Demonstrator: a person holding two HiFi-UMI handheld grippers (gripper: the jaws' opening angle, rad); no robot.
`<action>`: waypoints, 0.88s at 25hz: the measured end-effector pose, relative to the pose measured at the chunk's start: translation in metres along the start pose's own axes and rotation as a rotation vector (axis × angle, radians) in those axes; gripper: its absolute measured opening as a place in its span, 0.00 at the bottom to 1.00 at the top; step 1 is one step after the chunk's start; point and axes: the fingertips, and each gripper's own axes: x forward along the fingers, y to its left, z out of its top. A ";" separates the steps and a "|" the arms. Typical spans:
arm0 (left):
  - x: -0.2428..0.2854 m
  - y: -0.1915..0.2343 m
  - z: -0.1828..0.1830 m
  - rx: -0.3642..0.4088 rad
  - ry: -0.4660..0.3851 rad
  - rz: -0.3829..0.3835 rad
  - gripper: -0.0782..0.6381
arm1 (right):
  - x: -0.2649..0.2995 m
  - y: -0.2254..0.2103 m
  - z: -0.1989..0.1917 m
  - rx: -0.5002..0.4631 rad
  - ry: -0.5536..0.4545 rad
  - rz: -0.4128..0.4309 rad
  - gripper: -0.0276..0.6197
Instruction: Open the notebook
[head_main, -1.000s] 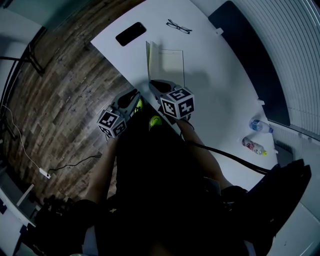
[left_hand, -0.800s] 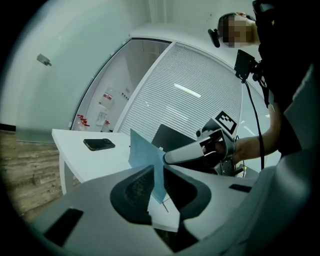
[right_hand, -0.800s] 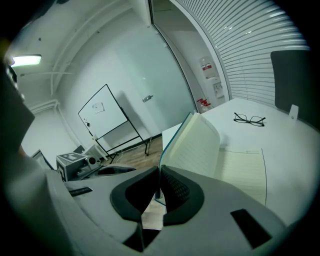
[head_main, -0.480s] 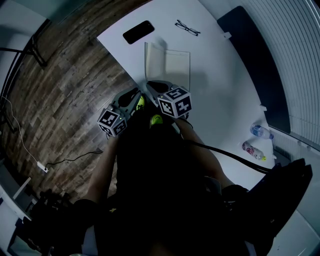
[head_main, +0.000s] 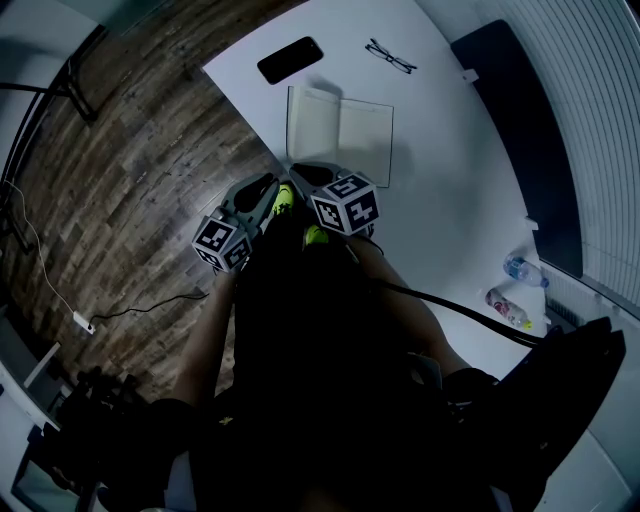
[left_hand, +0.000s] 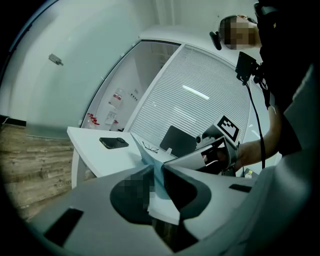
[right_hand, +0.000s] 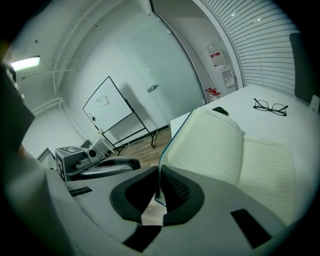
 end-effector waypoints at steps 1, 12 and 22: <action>-0.001 0.002 0.000 -0.003 0.001 0.003 0.19 | 0.002 0.000 -0.001 0.001 0.005 0.002 0.10; -0.004 0.024 -0.003 -0.029 0.005 0.019 0.19 | 0.034 -0.001 -0.016 0.002 0.070 0.011 0.10; -0.003 0.046 -0.001 -0.047 0.013 0.028 0.19 | 0.055 -0.006 -0.027 0.020 0.126 0.008 0.10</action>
